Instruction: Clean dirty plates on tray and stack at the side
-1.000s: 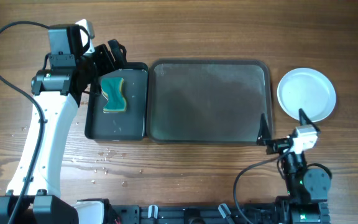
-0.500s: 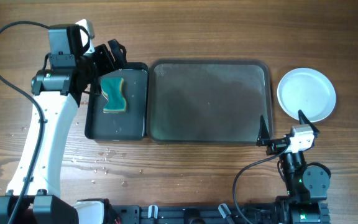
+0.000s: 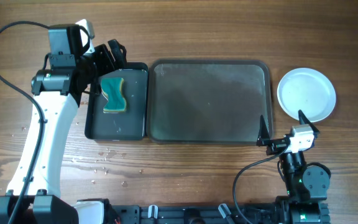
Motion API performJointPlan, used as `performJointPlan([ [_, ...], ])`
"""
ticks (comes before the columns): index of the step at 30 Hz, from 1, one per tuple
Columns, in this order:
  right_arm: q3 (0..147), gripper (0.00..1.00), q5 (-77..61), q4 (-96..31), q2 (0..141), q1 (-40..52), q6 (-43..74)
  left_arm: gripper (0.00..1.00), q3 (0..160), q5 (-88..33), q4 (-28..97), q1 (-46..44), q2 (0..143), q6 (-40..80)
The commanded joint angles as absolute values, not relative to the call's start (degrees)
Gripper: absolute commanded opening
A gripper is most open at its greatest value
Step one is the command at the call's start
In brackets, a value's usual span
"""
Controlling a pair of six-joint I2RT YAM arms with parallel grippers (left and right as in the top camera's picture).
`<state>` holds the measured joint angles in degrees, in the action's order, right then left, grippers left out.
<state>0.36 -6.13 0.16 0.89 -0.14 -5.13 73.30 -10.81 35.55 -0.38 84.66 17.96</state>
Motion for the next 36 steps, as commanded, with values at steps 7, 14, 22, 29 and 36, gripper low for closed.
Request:
performJointPlan([
  [7,0.3,1.00,-5.2,0.3,0.2,0.1,-6.0,1.00,73.5,-11.5,35.4,-0.6,85.0,18.5],
  [14,0.3,1.00,-5.2,0.3,0.2,0.1,-6.0,1.00,73.5,-11.5,35.4,-0.6,80.4,18.5],
  [22,0.3,1.00,-5.2,0.3,0.2,0.1,-6.0,1.00,73.5,-10.7,38.5,-0.4,63.7,18.5],
  [29,0.3,1.00,-5.2,0.3,0.2,0.1,-6.0,1.00,73.5,-7.4,50.4,1.5,45.1,18.0],
  [36,0.3,1.00,-5.2,0.3,0.2,0.1,-6.0,1.00,68.4,-7.4,64.3,2.9,35.8,18.0],
])
